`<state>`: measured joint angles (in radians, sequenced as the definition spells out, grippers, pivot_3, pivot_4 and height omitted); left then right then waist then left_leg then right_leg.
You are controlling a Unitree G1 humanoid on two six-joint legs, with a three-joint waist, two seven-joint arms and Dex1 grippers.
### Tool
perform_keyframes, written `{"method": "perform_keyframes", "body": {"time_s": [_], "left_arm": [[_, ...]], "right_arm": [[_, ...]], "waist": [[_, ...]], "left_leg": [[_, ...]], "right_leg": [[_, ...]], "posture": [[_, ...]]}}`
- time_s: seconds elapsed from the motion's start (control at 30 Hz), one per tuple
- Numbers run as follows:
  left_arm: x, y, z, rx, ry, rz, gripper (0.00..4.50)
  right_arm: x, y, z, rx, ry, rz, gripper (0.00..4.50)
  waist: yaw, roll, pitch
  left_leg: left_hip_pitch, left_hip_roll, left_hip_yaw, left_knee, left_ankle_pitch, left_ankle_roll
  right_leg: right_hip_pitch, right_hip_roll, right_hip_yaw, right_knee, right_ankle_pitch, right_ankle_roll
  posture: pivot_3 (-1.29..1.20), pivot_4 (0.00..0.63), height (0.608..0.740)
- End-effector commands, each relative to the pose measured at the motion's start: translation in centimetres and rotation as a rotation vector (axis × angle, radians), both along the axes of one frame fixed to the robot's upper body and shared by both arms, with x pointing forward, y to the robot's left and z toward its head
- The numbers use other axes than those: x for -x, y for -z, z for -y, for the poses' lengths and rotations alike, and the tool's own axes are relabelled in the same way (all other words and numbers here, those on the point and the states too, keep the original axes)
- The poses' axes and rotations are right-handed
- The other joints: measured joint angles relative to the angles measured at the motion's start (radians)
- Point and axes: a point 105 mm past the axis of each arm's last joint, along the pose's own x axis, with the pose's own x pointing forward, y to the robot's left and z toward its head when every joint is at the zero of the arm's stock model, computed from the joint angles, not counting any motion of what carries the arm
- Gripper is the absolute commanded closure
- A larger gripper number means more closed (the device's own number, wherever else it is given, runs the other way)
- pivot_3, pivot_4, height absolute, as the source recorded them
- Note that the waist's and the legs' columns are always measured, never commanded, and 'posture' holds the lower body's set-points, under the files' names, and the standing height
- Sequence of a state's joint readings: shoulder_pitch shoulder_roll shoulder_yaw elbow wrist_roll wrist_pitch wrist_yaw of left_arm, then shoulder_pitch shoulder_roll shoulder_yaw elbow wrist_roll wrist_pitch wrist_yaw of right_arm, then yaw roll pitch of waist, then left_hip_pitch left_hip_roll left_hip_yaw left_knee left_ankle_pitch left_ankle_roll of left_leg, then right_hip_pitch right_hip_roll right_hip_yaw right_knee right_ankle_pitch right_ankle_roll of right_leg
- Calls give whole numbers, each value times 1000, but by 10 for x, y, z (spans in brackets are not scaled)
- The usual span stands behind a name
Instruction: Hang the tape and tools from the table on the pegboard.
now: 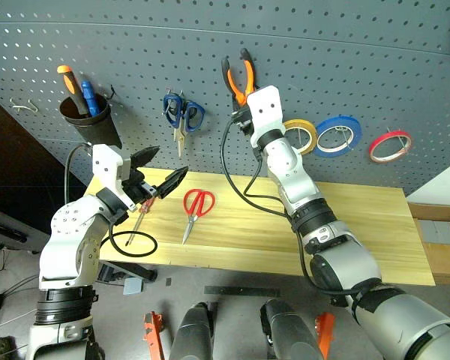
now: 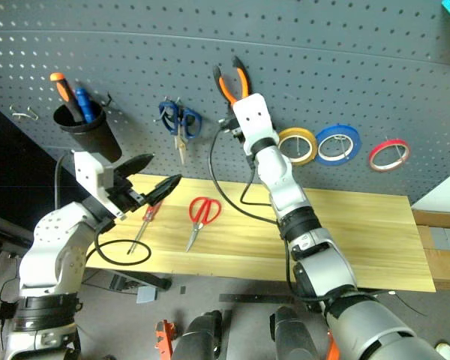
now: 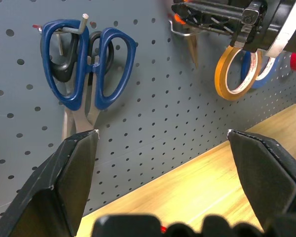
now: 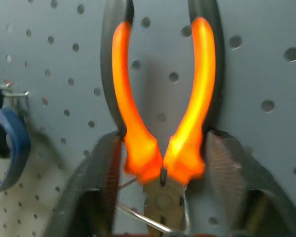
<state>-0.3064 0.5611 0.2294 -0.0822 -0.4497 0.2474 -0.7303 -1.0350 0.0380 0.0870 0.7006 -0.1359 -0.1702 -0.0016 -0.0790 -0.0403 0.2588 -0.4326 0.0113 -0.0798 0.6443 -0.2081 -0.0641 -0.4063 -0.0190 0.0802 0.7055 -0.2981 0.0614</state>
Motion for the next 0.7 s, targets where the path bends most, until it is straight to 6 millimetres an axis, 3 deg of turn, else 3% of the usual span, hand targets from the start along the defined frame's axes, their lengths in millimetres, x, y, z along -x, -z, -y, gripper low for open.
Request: {"method": "perform_keyframes", "body": {"time_s": [0.03, 0.1, 0.3, 0.5, 0.7], "left_arm": [[1, -8, 4, -7, 9, 45, 0], [1, -7, 4, -7, 10, 44, 0], [0, -5, 6, -3, 10, 42, 0], [0, -3, 8, 4, 10, 40, 0], [-1, -1, 10, 12, 10, 39, 0]], "right_arm": [[1, -13, 10, -34, 43, 24, 757], [1, -12, 10, -28, 47, 19, 61], [5, -17, 10, -40, 48, 18, 23], [23, -52, 12, -120, 21, 90, 23], [46, -101, 22, -211, -19, 179, 23]], "waist": [[2, 0, 0], [6, 0, 0], [14, 0, 0], [19, 2, 1], [17, 2, 1]], "left_leg": [[0, 0, 0, 0, 0, 0], [0, 0, 0, 0, 0, 0], [0, 0, -1, 0, 1, 0], [0, 0, -2, -1, 1, 0], [0, 0, -2, -4, 1, 0]], "right_leg": [[0, 0, 0, 0, 0, 0], [0, 0, 0, 0, 0, 0], [1, 0, -2, 0, 0, 0], [1, -1, -4, -2, 0, 0], [1, -1, -6, -4, 0, -1]], "posture": [[-9, 234, 740], [-12, 236, 740], [-19, 236, 740], [-28, 232, 740], [-41, 228, 740]]}}
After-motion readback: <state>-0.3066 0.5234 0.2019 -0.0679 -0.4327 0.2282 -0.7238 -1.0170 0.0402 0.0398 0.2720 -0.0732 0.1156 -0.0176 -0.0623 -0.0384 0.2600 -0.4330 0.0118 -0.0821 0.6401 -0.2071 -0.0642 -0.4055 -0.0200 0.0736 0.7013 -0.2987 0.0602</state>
